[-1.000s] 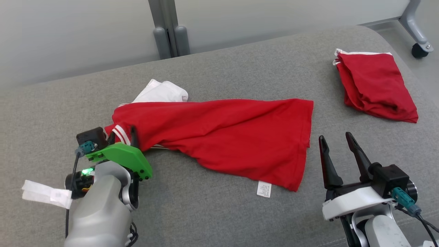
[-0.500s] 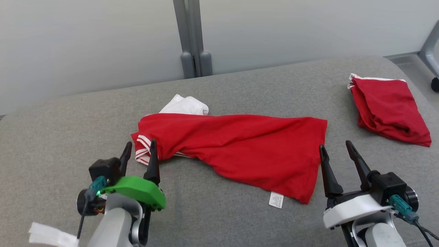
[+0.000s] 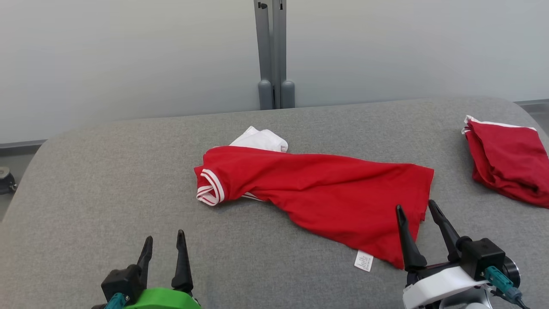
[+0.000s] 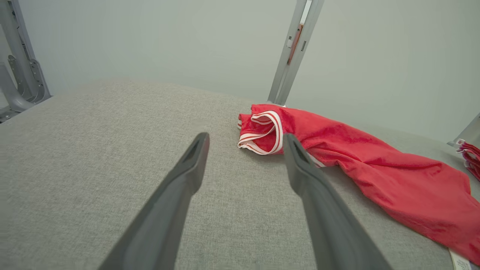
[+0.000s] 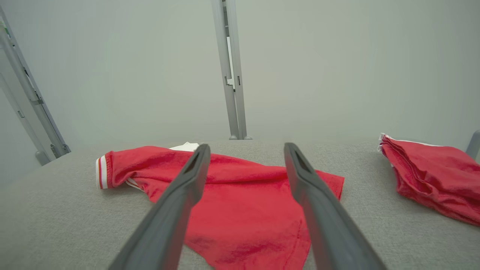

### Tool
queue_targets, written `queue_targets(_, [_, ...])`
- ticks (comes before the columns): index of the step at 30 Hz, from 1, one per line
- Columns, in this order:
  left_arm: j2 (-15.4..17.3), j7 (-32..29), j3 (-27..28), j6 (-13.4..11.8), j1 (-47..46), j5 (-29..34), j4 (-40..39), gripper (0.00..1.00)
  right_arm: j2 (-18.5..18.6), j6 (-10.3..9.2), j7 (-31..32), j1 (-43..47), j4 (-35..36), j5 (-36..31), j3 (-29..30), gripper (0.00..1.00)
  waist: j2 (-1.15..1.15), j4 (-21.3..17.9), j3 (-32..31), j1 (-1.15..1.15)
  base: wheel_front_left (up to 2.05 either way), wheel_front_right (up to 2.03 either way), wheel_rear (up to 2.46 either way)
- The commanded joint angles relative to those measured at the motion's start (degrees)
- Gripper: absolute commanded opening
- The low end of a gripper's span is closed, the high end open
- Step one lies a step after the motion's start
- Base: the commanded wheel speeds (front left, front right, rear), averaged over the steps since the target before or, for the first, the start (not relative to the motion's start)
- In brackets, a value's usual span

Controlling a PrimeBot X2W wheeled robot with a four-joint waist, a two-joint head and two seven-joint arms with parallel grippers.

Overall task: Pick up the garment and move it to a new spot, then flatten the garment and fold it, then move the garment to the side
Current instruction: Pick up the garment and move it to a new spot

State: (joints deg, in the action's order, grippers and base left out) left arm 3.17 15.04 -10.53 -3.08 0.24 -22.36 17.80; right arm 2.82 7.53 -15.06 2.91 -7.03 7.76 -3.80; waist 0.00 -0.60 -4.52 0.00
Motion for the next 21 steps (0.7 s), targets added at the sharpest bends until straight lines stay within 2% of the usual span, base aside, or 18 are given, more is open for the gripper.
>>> queue_targets(1, [-0.03, 0.19, 0.2, -0.43, 1.2, 0.45, -0.72, 1.0, 0.14, -0.09, -0.16, 0.94, -0.05, 0.69, -0.32, 1.0, 0.0, 0.57, -0.04, 0.0, 0.0, 0.0, 0.0])
queue_targets(21, [-0.23, 0.19, -1.72, -1.9, 0.98, -0.31, -1.28, 1.0, 0.14, -0.09, -0.17, 0.06, -3.02, 0.74, -1.72, 1.0, 0.0, 1.07, 1.15, 0.0, 0.0, 0.0, 0.0])
